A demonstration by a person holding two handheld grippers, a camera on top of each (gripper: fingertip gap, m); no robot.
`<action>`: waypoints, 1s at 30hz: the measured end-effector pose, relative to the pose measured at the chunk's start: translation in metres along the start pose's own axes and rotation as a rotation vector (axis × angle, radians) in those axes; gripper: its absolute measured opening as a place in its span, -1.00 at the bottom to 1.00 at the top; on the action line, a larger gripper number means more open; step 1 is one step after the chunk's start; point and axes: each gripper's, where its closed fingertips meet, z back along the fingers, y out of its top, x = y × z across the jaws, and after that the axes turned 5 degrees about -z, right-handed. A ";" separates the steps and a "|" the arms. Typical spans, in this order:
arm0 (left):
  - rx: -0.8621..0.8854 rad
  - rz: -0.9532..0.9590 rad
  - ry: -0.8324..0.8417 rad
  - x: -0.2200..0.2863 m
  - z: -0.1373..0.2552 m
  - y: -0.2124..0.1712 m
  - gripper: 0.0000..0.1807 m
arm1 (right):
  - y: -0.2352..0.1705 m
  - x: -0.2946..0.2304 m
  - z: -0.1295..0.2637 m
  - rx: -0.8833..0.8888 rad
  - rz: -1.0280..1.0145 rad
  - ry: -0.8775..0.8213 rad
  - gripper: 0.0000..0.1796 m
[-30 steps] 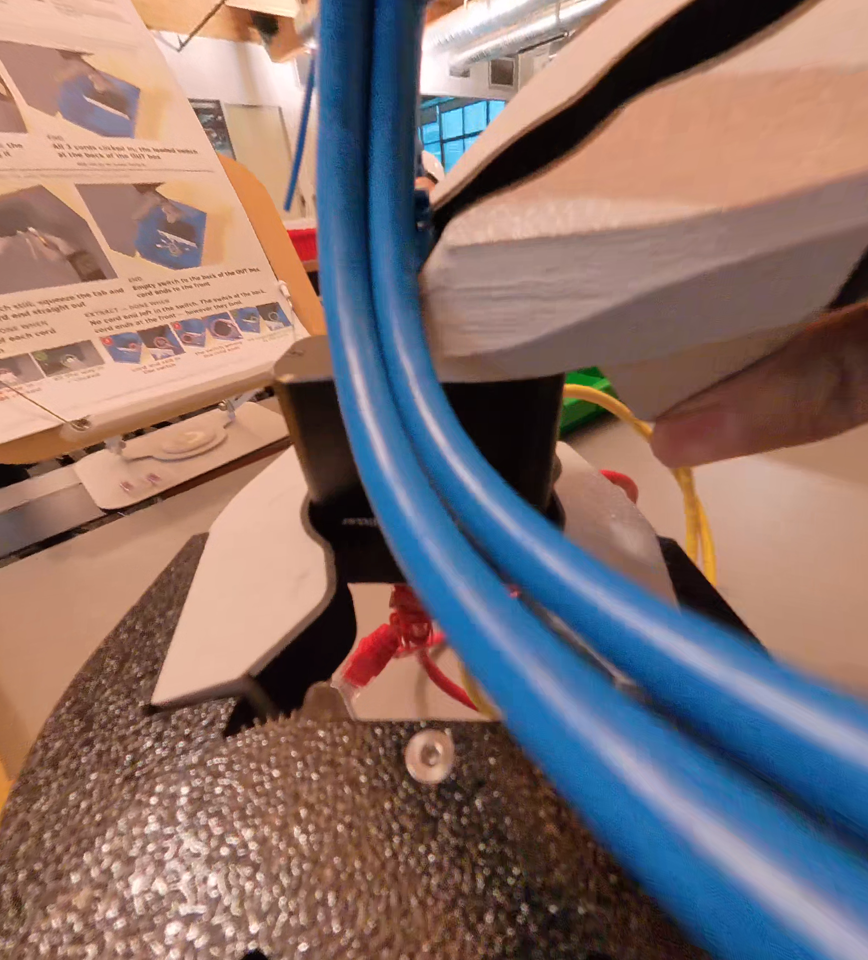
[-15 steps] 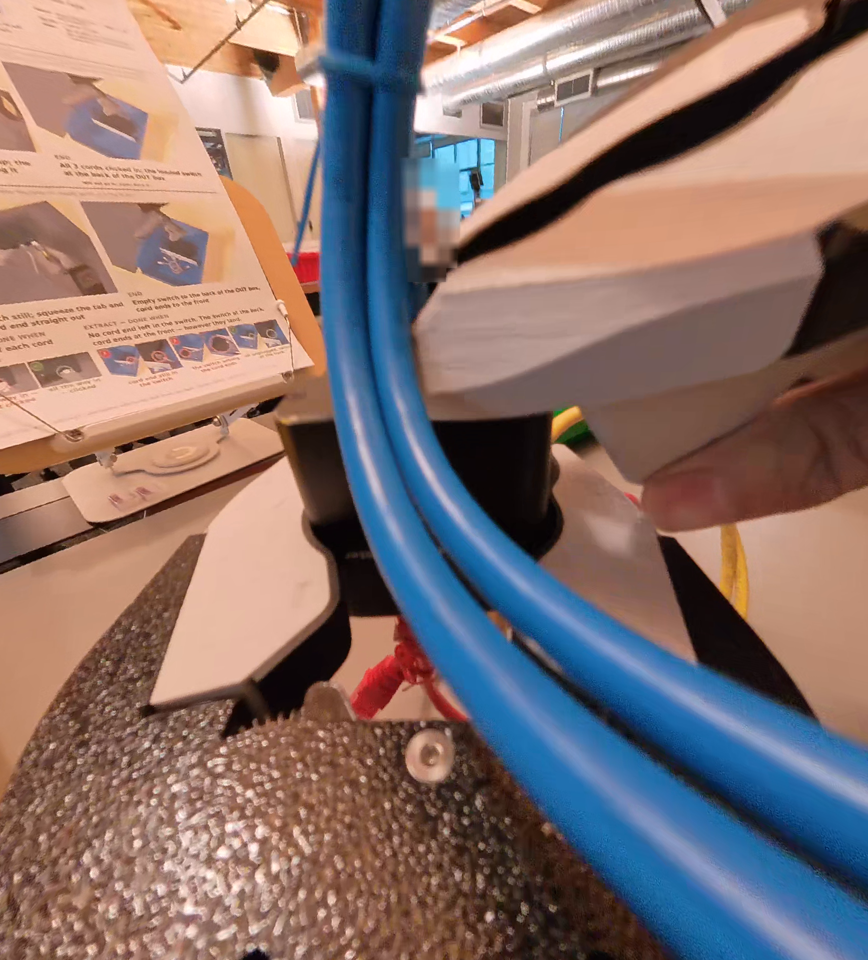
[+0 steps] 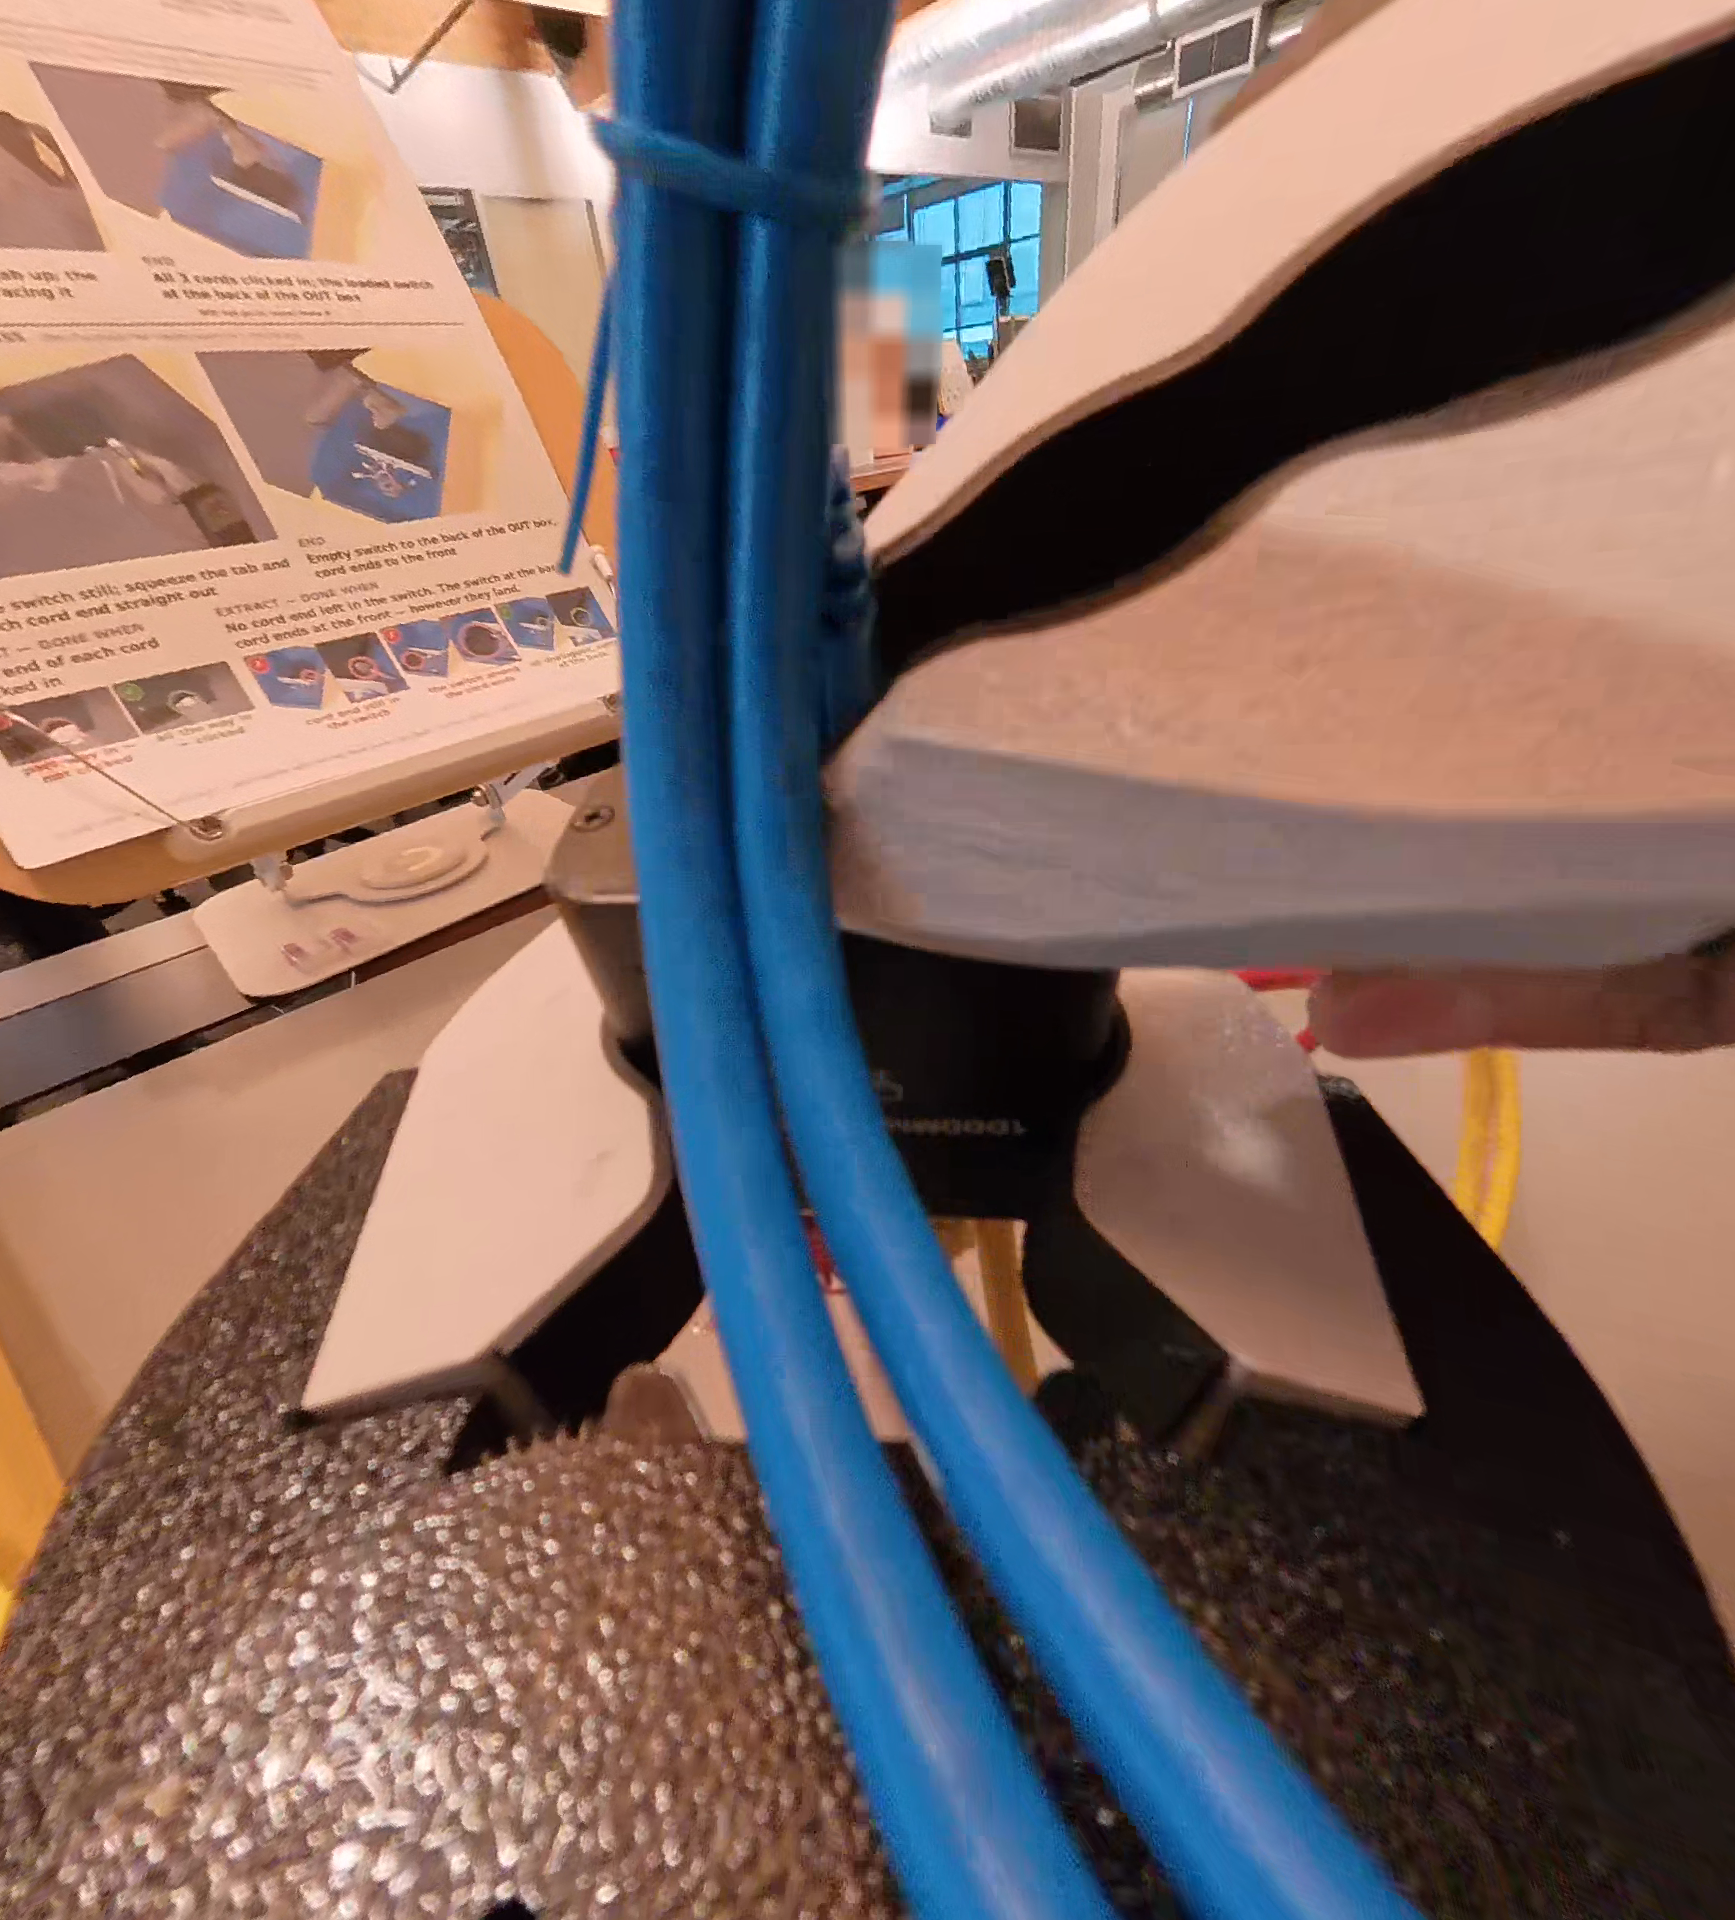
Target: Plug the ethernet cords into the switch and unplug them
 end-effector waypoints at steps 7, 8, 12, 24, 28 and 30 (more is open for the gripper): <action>0.005 -0.026 0.013 -0.001 0.000 0.001 -0.16 | 0.000 0.002 0.002 0.047 -0.129 0.061 -0.84; -0.005 -0.042 0.020 -0.001 0.000 0.000 -0.15 | -0.001 0.002 0.003 0.040 -0.076 0.037 -0.85; 0.012 0.034 -0.045 0.006 -0.003 -0.004 -0.16 | -0.005 0.000 0.001 -0.069 0.182 -0.033 -0.84; -0.007 0.041 -0.074 0.011 -0.005 -0.006 -0.16 | -0.009 0.002 0.003 -0.120 0.329 0.028 -0.83; -0.028 -0.034 -0.007 0.004 -0.004 -0.006 -0.16 | -0.009 0.003 0.004 -0.058 0.164 0.083 -0.83; -0.022 -0.027 -0.012 0.006 -0.004 -0.007 -0.15 | -0.011 0.002 0.004 -0.062 0.174 0.064 -0.83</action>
